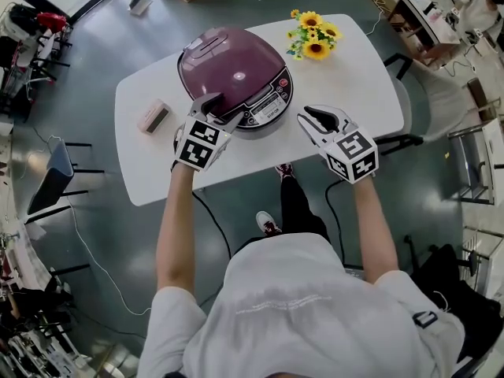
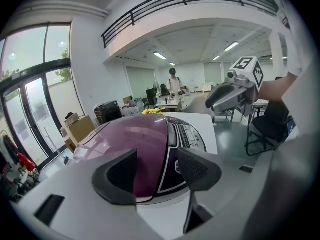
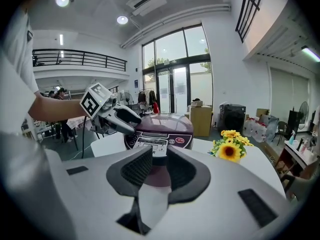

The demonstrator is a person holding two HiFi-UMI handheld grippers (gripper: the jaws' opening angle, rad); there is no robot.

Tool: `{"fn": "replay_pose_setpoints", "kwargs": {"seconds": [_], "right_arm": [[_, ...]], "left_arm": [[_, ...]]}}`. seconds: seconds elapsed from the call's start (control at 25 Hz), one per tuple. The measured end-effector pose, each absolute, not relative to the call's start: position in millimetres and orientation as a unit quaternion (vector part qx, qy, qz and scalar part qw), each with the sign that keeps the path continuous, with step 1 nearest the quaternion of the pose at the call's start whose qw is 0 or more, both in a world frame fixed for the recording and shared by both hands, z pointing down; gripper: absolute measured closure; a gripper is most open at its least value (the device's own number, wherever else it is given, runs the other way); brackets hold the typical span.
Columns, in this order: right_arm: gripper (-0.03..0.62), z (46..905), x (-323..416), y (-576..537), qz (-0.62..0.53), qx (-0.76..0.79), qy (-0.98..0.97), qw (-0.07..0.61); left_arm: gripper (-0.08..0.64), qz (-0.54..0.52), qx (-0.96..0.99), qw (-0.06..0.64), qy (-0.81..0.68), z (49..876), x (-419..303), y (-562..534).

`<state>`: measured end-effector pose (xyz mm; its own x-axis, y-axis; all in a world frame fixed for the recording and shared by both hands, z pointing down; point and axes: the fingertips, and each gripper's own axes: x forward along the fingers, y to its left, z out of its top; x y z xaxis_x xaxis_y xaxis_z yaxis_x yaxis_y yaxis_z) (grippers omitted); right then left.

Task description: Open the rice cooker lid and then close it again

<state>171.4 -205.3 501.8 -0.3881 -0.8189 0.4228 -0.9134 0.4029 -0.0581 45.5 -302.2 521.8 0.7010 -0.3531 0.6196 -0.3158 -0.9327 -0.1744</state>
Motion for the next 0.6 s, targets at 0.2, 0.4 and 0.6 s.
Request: {"fn": "replay_pose_setpoints", "kwargs": {"seconds": [0.2,0.4,0.6], "right_arm": [[0.486,505.1,165.2,-205.5,0.145,0.523,-0.823,0.168],[0.486,507.8,162.4,-204.1,0.149,0.521,-0.823,0.17],[0.486,507.1,160.8,-205.1,0.149,0.522,-0.823,0.17]], "left_arm": [[0.294,-0.33,-0.928,-0.001,0.175,523.7,45.4,-302.7],[0.295,-0.339,-0.925,-0.006,0.173,523.8,46.0,-302.4],[0.295,-0.343,-0.922,-0.007,0.18,524.9,46.9,-301.9]]}}
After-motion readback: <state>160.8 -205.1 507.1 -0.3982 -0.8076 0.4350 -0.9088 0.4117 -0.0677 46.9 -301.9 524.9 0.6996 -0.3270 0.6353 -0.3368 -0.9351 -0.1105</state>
